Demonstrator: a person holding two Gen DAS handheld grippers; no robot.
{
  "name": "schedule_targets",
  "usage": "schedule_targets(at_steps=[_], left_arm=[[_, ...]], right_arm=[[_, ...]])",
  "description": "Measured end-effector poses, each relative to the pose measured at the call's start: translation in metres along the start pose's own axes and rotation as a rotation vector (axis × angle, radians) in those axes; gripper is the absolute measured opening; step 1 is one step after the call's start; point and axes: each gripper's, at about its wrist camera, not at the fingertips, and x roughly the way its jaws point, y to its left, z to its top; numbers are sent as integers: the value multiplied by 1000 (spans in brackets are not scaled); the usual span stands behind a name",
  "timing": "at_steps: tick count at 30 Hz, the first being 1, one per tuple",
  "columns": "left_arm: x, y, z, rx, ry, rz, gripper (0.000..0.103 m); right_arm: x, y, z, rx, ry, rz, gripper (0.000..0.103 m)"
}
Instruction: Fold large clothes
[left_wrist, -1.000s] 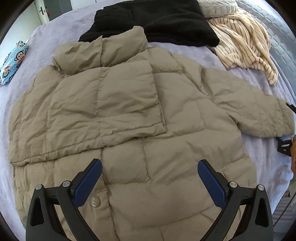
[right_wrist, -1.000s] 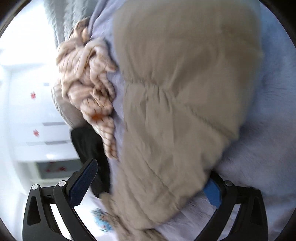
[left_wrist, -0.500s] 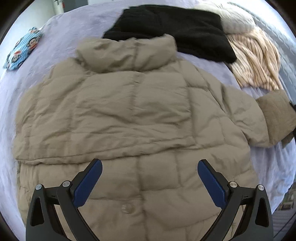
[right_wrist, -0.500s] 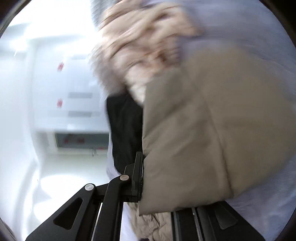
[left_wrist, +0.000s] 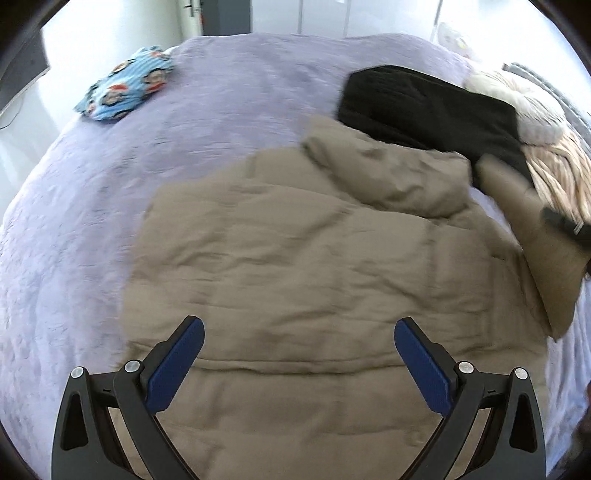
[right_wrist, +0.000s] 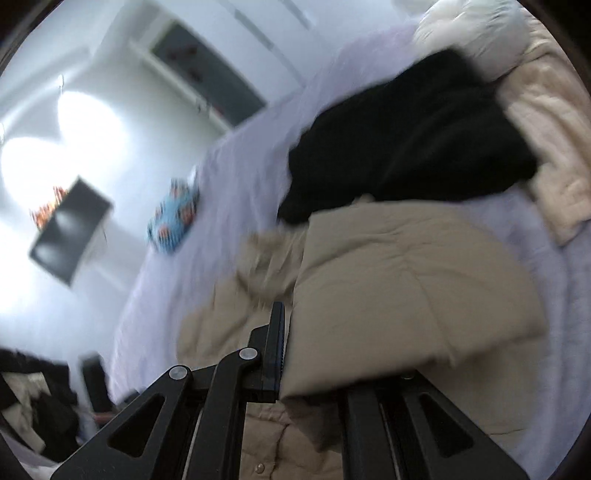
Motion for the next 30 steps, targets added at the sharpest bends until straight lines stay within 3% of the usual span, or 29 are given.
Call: schedule_targets(at_steps=[5, 12, 13, 14, 16, 17, 19, 24, 25, 28, 30], left_arm=[[13, 24, -2, -26, 3, 19, 103], [26, 27, -5, -38, 22, -8, 103], [26, 24, -6, -38, 22, -14, 103], [25, 22, -5, -37, 21, -19, 103], [24, 19, -3, -30, 15, -30, 103], [24, 18, -1, -26, 12, -33, 103], [24, 18, 3, -24, 7, -48, 103], [22, 31, 9, -48, -6, -77, 103], [20, 36, 10, -54, -12, -82, 103], [13, 49, 12, -85, -27, -96, 97], [11, 58, 12, -106, -27, -106, 97]], right_arm=[[71, -4, -38, -11, 146, -96, 9], [92, -24, -57, 17, 202, -172, 12], [90, -21, -55, 22, 207, -169, 23], [86, -21, -49, 28, 210, -158, 45], [69, -14, -46, 41, 186, -120, 77], [57, -13, -44, 49, 161, -108, 77], [38, -17, -45, 88, 133, -93, 77], [13, -66, -45, 350, 35, -71, 77], [11, -73, -42, 385, 13, -67, 73], [10, -78, -31, 424, -49, -60, 18], [15, -63, -23, 373, -55, -52, 11]])
